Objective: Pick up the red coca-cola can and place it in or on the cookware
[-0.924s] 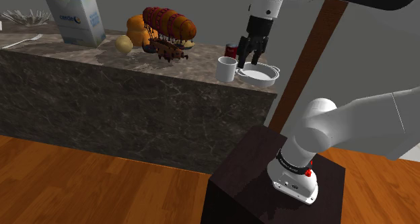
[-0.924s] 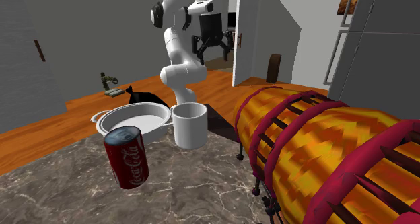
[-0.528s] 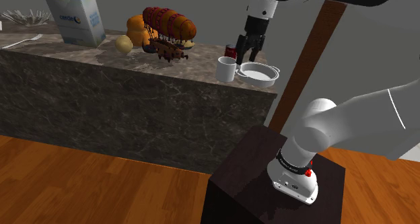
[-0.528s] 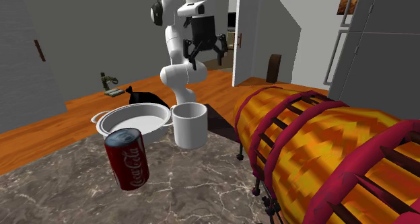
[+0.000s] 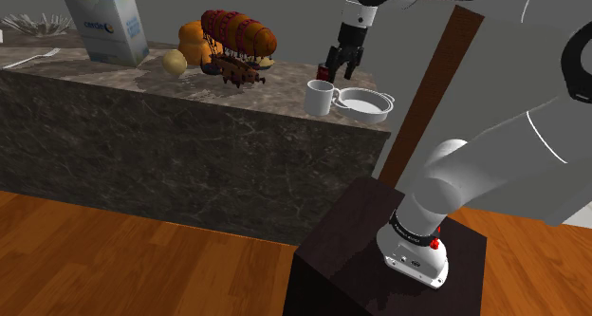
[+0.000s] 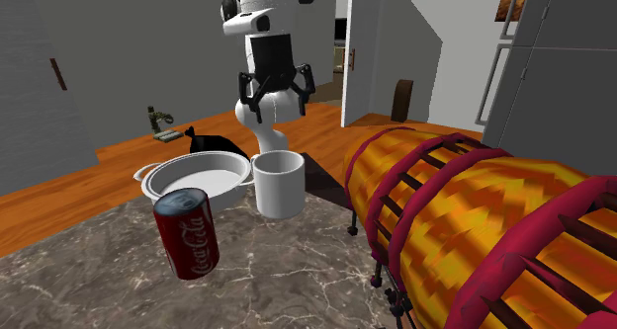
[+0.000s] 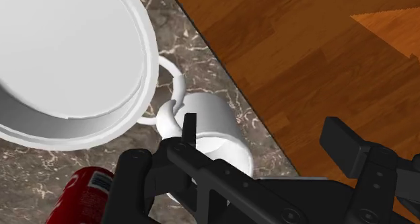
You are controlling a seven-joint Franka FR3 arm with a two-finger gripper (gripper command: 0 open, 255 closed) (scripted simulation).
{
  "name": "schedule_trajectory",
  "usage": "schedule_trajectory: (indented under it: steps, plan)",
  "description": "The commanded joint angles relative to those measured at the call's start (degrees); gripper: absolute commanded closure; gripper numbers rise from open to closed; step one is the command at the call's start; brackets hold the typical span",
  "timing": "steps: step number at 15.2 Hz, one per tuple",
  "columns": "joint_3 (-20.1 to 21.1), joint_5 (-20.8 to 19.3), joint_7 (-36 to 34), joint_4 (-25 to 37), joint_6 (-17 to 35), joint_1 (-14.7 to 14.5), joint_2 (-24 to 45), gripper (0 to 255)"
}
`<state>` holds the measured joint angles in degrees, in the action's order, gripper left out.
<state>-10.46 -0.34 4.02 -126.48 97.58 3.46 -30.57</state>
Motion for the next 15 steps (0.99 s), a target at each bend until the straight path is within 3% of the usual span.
schedule_trajectory:
  steps: [1,8,15]
  plan:
    - [-1.7,-0.4,1.9,2.4,1.4,0.3,3.5,0]
    - [-7.2,0.3,8.9,11.9,5.3,1.5,15.8,0]
    - [-11.9,4.5,16.4,24.9,6.5,3.5,29.8,0]
